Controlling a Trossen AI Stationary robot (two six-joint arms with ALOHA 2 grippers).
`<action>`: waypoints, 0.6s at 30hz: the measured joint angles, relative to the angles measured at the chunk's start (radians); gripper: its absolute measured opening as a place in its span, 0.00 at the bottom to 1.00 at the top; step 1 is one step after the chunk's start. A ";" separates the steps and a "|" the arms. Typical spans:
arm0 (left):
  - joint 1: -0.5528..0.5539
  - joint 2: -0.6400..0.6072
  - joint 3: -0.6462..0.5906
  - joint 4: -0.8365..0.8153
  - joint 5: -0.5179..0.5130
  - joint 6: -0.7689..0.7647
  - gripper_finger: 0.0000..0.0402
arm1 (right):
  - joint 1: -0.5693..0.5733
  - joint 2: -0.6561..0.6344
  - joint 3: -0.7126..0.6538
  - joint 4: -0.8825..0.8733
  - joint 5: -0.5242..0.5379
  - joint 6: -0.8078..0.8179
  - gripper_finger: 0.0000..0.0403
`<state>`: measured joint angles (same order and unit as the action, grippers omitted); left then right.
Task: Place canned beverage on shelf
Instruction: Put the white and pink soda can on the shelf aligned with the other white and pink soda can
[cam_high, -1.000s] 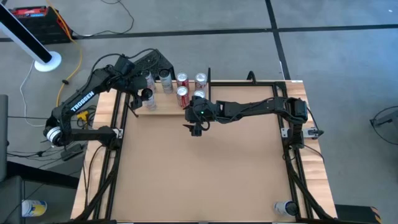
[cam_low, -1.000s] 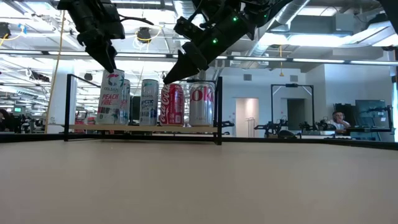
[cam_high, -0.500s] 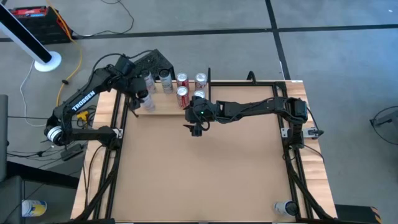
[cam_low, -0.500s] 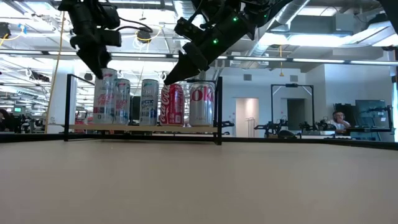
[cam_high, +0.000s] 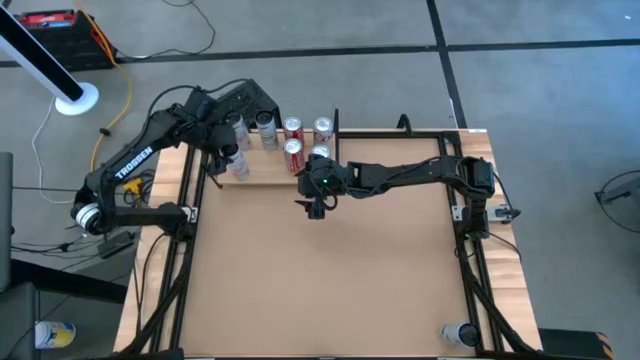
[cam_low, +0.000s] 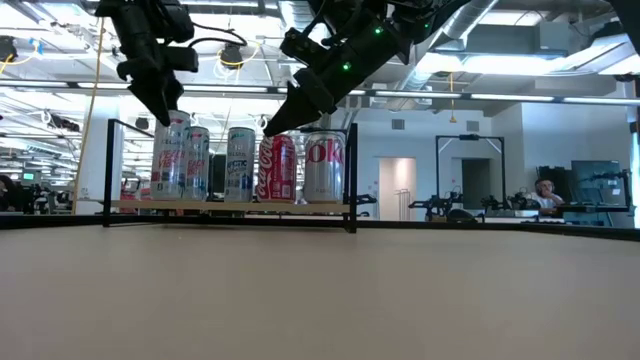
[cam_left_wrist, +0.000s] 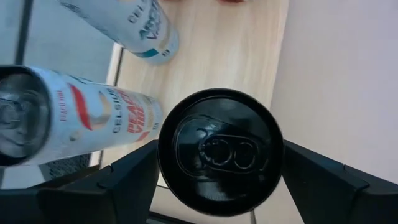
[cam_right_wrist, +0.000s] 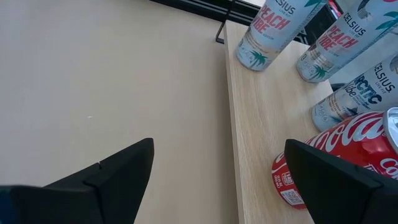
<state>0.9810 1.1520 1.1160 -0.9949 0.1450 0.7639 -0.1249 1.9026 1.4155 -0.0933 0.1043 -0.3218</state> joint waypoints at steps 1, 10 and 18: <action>0.000 -0.005 0.000 0.004 -0.001 0.000 0.75 | 0.000 0.000 0.000 0.000 0.000 0.000 0.95; 0.000 -0.054 0.002 0.009 0.024 0.009 0.75 | 0.000 0.000 0.000 0.000 0.000 0.000 0.95; 0.000 -0.102 0.003 0.075 0.058 0.011 0.75 | 0.000 0.000 0.000 0.004 0.000 0.000 0.95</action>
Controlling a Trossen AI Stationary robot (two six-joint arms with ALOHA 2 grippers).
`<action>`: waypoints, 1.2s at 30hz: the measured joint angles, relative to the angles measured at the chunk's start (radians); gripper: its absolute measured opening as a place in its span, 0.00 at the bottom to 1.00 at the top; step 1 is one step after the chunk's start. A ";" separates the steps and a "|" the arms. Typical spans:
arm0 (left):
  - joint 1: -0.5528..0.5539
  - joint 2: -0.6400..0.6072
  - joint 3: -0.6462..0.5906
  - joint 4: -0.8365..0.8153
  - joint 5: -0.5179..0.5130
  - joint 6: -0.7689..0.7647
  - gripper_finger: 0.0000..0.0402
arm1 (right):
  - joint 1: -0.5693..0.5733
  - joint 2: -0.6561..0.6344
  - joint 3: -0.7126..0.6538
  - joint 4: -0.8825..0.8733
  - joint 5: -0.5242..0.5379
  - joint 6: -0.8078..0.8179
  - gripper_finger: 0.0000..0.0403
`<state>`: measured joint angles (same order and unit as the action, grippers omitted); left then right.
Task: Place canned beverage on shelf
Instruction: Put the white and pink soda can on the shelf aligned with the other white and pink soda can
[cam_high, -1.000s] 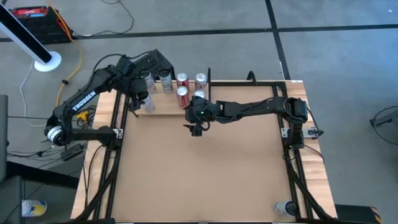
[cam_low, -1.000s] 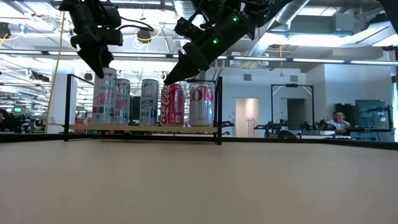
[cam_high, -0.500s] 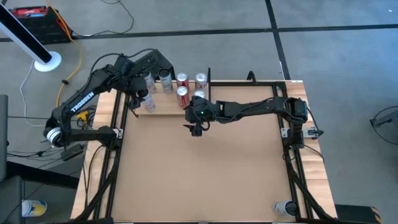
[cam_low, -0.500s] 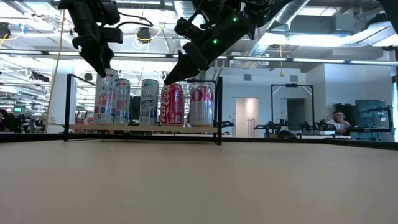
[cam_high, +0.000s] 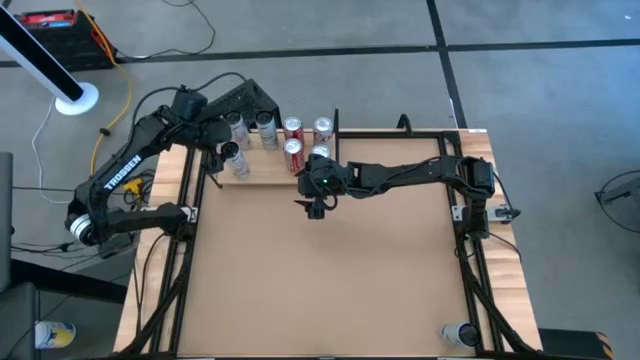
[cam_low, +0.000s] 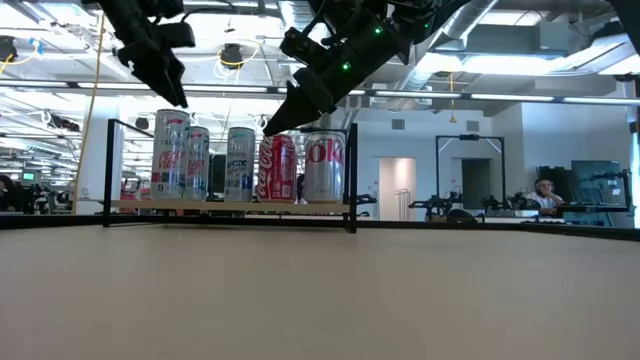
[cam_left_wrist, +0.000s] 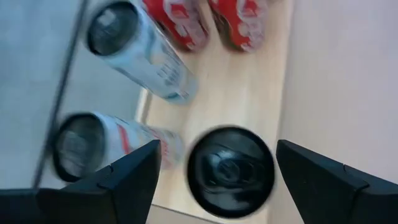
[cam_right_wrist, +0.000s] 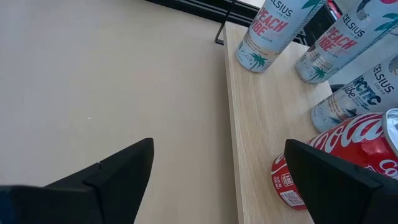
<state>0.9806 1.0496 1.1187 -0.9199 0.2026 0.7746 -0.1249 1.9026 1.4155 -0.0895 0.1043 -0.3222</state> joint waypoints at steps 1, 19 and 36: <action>-0.001 -0.007 0.000 0.016 0.001 0.000 0.75 | 0.000 0.000 0.000 0.000 0.000 0.000 0.95; -0.418 -0.056 -0.114 -0.052 -0.148 -0.169 0.46 | -0.002 0.000 0.000 -0.009 0.000 0.004 0.95; -0.476 -0.057 -0.322 0.084 -0.421 -0.173 0.00 | -0.002 0.000 0.000 -0.018 0.000 0.008 0.95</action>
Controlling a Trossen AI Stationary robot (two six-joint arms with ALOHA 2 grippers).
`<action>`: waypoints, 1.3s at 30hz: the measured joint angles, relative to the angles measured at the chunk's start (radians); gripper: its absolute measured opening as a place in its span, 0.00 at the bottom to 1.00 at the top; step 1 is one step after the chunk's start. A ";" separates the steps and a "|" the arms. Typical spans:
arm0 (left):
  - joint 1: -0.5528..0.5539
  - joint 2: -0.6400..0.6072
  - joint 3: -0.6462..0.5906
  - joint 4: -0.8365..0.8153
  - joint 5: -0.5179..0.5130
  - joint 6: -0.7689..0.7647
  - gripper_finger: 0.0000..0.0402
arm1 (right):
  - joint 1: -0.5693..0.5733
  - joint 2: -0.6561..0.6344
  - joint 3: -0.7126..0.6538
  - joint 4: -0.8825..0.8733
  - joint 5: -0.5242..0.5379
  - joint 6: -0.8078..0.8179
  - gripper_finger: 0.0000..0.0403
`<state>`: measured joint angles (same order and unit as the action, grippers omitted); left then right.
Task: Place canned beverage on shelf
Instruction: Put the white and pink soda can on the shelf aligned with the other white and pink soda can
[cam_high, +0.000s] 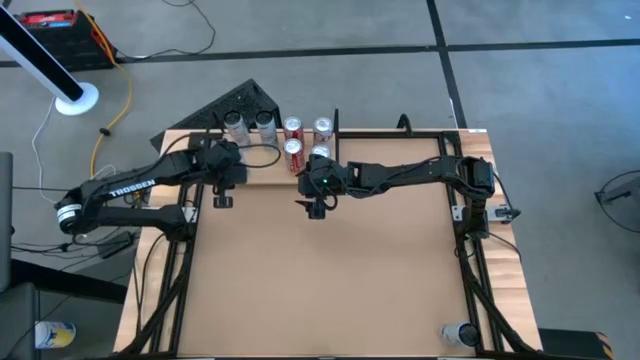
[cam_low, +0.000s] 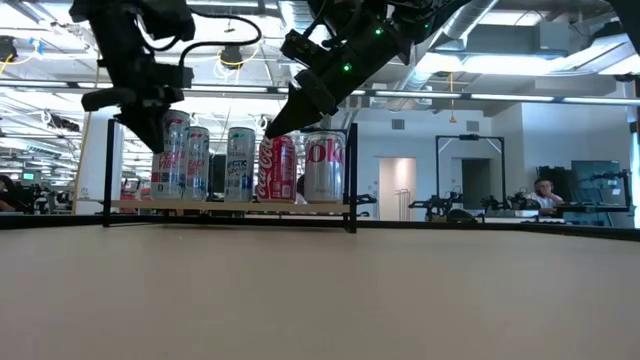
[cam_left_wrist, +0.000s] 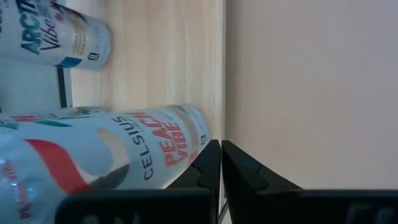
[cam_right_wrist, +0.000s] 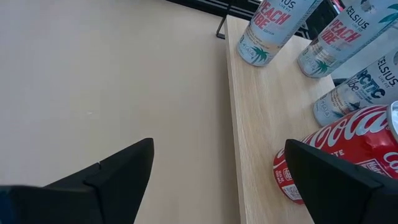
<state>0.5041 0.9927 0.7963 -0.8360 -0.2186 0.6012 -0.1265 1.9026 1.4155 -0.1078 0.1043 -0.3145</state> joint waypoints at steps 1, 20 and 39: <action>0.000 -0.004 0.000 0.001 -0.001 0.004 0.00 | 0.000 0.000 0.000 0.000 0.000 0.000 0.95; 0.002 -0.050 0.000 0.056 -0.149 0.027 0.00 | 0.000 0.000 0.000 -0.003 0.000 0.000 0.95; 0.117 -0.050 0.000 0.018 -0.213 0.032 0.00 | 0.000 0.000 0.000 -0.003 0.000 0.000 0.95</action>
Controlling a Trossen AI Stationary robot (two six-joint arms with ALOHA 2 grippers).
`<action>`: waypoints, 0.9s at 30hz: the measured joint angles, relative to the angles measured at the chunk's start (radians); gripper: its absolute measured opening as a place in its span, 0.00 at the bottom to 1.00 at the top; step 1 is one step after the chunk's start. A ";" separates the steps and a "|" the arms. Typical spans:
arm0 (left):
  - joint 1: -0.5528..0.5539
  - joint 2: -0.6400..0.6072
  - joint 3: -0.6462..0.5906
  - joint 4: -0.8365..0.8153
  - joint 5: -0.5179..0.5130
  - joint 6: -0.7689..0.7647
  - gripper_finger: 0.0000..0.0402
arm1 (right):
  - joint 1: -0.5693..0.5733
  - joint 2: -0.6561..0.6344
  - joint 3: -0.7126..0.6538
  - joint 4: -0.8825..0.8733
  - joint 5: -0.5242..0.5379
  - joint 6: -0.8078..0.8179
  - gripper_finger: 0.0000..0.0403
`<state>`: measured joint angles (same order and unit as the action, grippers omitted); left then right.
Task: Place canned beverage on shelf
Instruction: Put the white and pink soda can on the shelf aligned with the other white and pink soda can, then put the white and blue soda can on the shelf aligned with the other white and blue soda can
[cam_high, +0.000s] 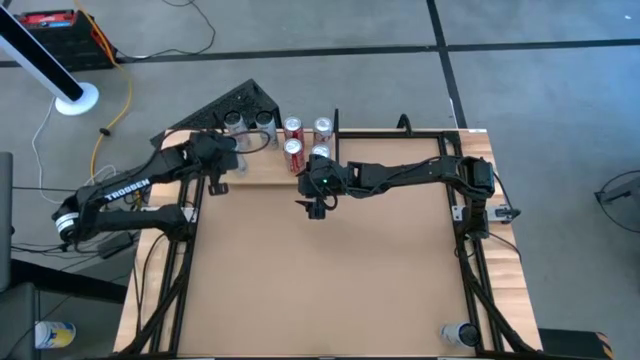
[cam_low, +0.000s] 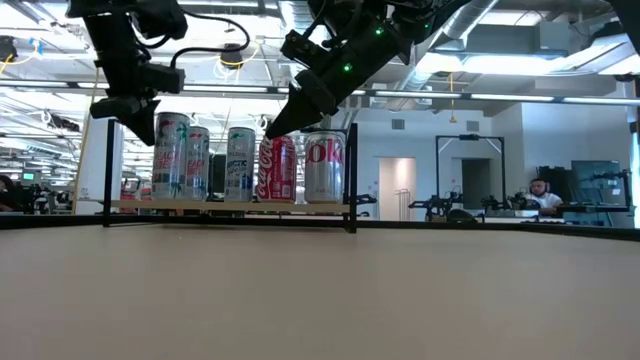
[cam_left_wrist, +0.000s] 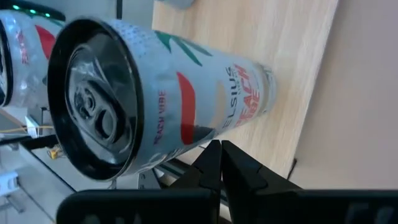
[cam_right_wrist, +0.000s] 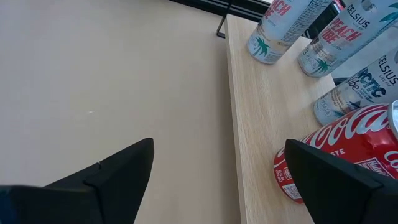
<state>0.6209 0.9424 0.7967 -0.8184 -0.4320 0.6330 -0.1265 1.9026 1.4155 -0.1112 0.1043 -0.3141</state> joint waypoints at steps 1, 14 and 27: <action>0.005 0.000 0.000 0.000 0.000 0.000 0.00 | 0.000 0.000 0.000 0.000 0.000 0.000 0.95; 0.043 -0.005 0.000 -0.006 -0.001 0.000 0.00 | 0.000 0.000 0.000 0.000 0.000 0.000 0.95; -0.113 -0.201 0.093 -0.174 0.323 -0.229 0.00 | 0.002 0.000 0.000 -0.002 -0.005 0.025 0.95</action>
<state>0.5075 0.7413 0.8902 -0.9920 -0.1087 0.4042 -0.1242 1.9026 1.4155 -0.1127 0.0994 -0.2893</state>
